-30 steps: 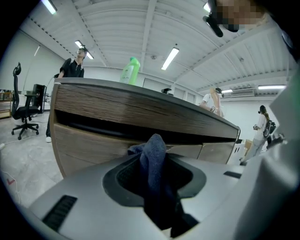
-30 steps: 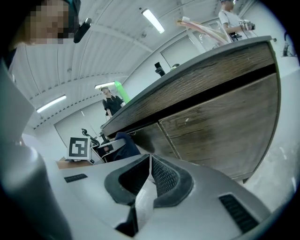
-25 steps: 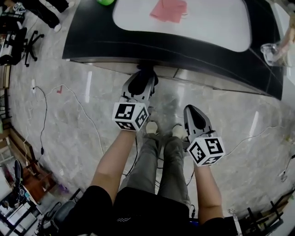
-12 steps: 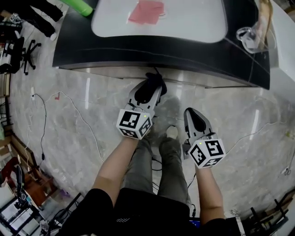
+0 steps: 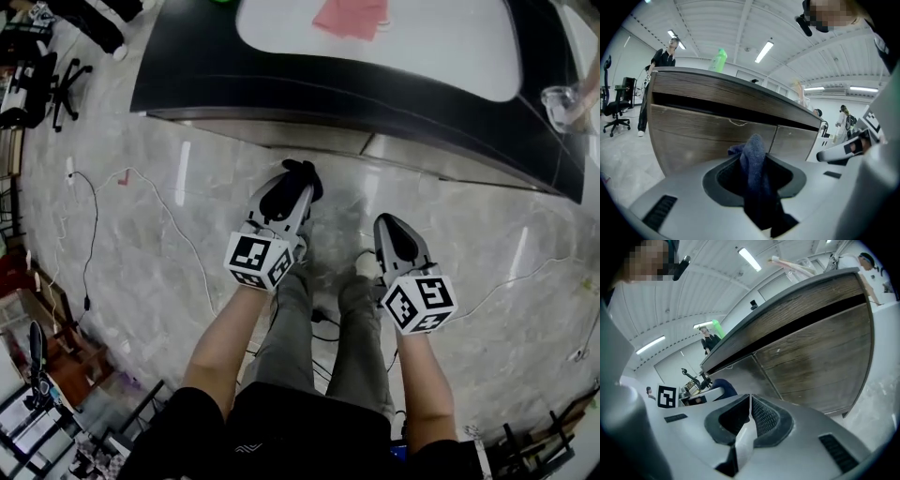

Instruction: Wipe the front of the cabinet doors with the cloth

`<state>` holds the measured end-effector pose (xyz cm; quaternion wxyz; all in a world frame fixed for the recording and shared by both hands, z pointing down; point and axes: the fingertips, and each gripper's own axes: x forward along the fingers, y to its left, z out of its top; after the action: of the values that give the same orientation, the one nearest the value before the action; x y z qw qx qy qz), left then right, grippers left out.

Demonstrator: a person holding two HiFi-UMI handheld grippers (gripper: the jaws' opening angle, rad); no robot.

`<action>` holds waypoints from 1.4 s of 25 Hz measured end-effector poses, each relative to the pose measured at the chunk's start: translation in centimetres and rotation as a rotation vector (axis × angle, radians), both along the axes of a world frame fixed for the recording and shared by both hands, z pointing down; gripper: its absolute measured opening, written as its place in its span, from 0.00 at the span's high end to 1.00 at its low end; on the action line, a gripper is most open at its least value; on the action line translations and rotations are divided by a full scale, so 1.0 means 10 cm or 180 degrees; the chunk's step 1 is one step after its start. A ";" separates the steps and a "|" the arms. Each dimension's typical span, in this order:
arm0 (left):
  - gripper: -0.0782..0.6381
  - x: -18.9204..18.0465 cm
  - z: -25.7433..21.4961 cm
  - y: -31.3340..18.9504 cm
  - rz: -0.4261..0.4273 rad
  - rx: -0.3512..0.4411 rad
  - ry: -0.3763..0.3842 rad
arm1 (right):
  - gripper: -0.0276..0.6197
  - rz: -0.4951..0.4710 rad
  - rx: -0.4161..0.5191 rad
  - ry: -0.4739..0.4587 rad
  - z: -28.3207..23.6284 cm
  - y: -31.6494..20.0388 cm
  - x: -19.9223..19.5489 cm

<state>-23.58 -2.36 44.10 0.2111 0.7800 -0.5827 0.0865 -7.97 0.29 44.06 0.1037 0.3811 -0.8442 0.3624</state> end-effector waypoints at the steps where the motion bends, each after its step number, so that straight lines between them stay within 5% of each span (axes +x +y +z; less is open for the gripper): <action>1: 0.71 -0.17 0.01 0.02 -0.0045 -0.0014 -0.0029 | 0.90 -0.0041 0.0000 -0.0019 -0.01 0.02 -0.16; 9: 0.71 -1.32 0.06 0.10 -0.0364 -0.0050 -0.0099 | 0.90 -0.0280 -0.0072 -0.0043 0.00 0.12 -1.21; 17: 0.71 -2.05 0.22 0.01 -0.0430 -0.0089 -0.0166 | 0.90 -0.0357 -0.0118 -0.0001 0.06 0.16 -1.89; 25: 0.71 -2.24 0.33 -0.24 -0.0352 -0.0039 -0.0181 | 0.90 -0.0214 -0.0112 0.0014 0.14 0.03 -2.10; 35: 0.71 -1.66 0.37 -0.39 -0.0055 0.0026 -0.0087 | 0.90 -0.0051 -0.0102 0.0042 0.22 -0.16 -1.79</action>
<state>-40.20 -6.25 47.78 0.2007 0.7745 -0.5926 0.0929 -25.82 -1.30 46.23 0.1183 0.3750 -0.8406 0.3725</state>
